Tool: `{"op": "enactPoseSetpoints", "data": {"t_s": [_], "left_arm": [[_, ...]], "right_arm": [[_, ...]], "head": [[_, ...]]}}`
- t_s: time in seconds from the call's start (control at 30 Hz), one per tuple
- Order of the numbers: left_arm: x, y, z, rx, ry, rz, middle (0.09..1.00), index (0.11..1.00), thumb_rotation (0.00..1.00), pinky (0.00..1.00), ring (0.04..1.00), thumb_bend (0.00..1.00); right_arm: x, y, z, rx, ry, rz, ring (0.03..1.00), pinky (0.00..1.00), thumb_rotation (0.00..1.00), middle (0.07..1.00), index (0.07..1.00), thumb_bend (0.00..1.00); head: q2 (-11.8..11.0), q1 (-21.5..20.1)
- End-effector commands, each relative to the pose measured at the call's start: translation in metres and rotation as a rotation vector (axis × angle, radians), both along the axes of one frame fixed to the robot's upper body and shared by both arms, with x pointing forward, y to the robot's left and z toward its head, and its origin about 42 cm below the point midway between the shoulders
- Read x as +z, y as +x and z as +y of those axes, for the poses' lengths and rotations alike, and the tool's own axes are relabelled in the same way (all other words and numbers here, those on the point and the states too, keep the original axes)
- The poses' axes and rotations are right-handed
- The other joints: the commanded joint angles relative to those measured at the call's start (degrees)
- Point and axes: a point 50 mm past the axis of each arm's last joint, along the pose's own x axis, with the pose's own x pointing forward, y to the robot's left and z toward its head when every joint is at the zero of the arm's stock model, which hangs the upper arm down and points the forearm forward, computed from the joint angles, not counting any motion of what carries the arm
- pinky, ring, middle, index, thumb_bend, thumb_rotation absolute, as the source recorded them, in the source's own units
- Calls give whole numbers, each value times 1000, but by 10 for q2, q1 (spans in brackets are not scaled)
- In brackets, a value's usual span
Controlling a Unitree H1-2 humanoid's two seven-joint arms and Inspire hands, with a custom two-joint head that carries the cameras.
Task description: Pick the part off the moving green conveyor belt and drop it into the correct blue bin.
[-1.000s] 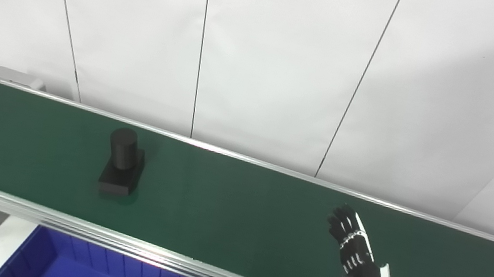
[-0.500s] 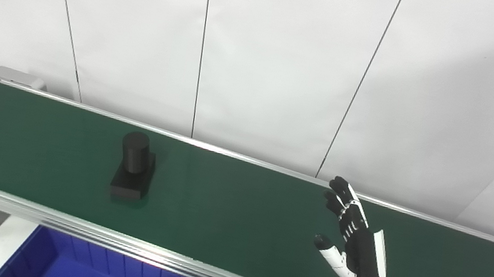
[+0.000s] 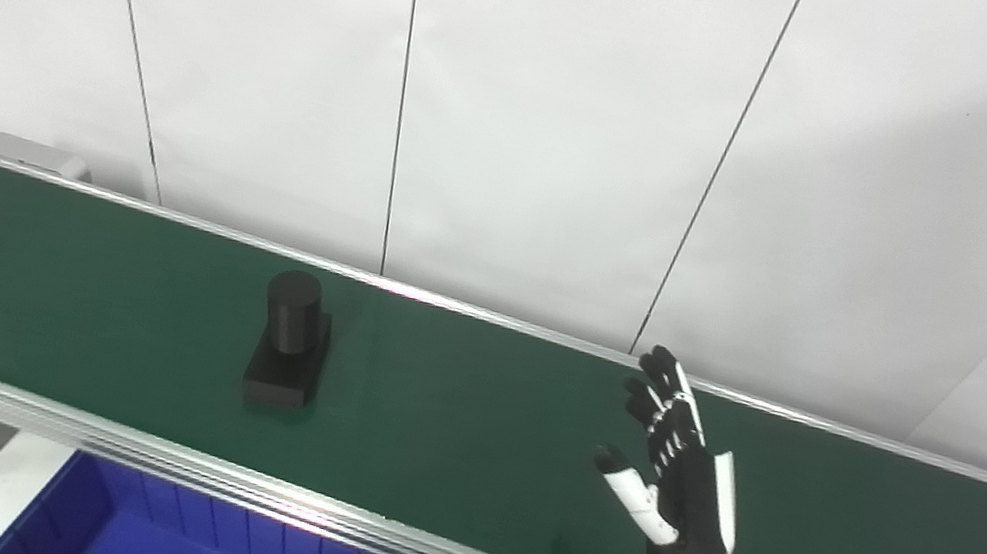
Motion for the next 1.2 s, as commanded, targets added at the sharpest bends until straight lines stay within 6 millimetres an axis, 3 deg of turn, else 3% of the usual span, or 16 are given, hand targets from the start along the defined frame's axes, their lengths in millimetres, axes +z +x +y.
{"op": "enactPoseSetpoints", "data": {"t_s": [0.0, 0.13, 0.27, 0.47, 0.77, 0.97, 1.17], "left_arm": [[10, 8, -7, -5, -44, -52, 966, 937, 798, 922, 949, 954], [10, 7, -8, -5, -46, -52, 968, 941, 797, 912, 953, 960], [10, 6, -8, -5, -51, -48, 968, 939, 795, 916, 955, 961], [11, 6, -8, -3, -56, -46, 962, 934, 792, 916, 949, 962], [12, 6, -11, -5, -57, -54, 956, 932, 795, 905, 940, 959], [12, 6, -12, -5, -63, -51, 958, 937, 794, 904, 942, 963], [12, 6, -12, -4, -56, -58, 955, 937, 797, 905, 937, 956]], "right_arm": [[19, 12, 7, -14, 1, -66, 843, 824, 493, 900, 925, 784], [17, 18, 5, -46, -39, -80, 831, 796, 339, 872, 921, 851], [17, 23, -2, -64, -101, -98, 830, 795, 272, 871, 922, 892], [20, 28, -14, -106, -180, -134, 800, 771, 213, 838, 888, 951], [17, 32, -31, -132, -237, -129, 657, 591, 128, 706, 736, 945], [15, 33, -44, -146, -232, -115, 605, 510, 5, 703, 714, 951], [14, 32, -51, -156, -254, -114, 592, 492, 0, 717, 720, 945]], "head": [[0, 2], [0, 2], [0, 2], [0, 1], [2, 1], [4, 4], [4, 4]]}}
